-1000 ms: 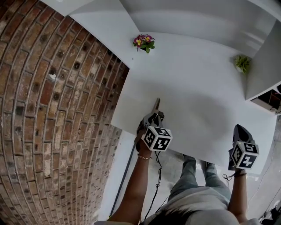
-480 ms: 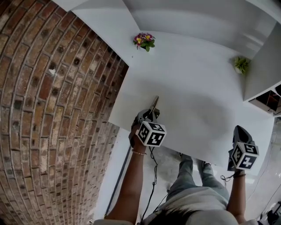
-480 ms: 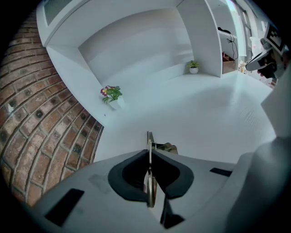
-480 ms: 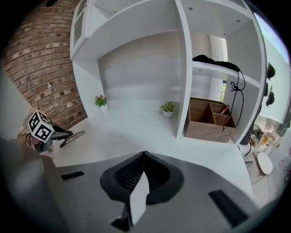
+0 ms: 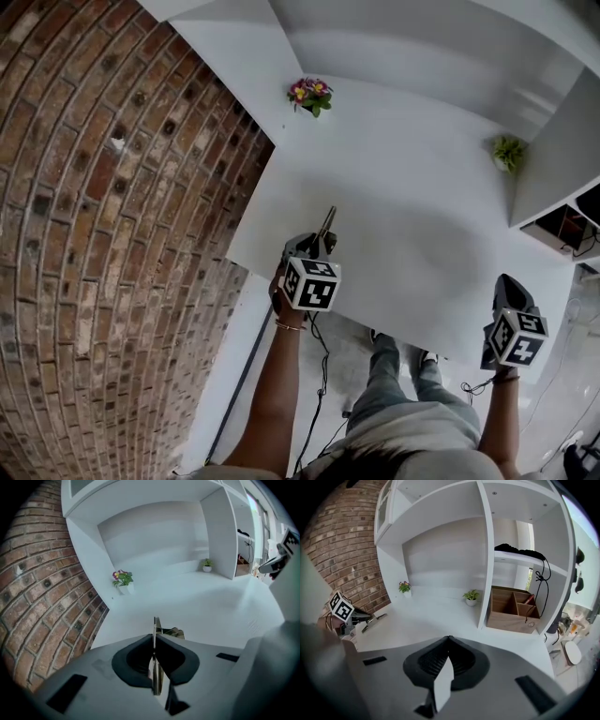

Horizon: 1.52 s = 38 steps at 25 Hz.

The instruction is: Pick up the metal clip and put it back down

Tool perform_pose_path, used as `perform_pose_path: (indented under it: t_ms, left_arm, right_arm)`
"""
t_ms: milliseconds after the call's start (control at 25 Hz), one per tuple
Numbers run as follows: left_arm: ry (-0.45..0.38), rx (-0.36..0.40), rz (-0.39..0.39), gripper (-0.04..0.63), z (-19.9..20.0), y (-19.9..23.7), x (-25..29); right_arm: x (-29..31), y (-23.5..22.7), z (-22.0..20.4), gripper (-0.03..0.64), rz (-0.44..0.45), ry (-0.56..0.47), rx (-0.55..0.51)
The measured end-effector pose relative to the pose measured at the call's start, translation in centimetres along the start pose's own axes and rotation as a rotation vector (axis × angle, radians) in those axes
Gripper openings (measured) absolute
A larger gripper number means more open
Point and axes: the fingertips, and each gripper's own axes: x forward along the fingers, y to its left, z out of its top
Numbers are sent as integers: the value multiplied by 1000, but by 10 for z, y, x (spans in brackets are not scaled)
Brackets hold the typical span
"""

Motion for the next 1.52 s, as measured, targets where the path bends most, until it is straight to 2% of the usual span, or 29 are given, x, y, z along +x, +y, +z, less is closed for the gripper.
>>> perform_pose_path:
  t_ms: [280, 440, 520, 760, 880, 1080, 1280, 1520]
  left_arm:
    - [-105, -234, -31, 17, 30, -13, -27]
    - [-183, -434, -37, 17, 50, -21, -45]
    - [-215, -493, -29, 17, 59, -26, -55]
    - [-318, -533, 5, 17, 86, -47, -96]
    - [-373, -578, 13, 17, 97, -56, -117]
    - [-468, -633, 76, 17, 108, -70, -156]
    - [-537, -633, 123, 17, 119, -85, -188]
    - [-547, -614, 126, 17, 117, -98, -206]
  right_arm:
    - [-5, -4, 29, 2, 39, -55, -27]
    - [-10, -9, 52, 2, 58, -107, -46]
    - [-14, -11, 63, 2, 70, -141, -53]
    - [-39, -12, 94, 2, 119, -216, -75]
    - [-57, -11, 117, 2, 151, -294, -70]
    - [-92, -17, 150, 2, 169, -434, -69]
    - [-112, -19, 162, 2, 194, -505, -80]
    - [-124, -19, 156, 2, 220, -514, -80]
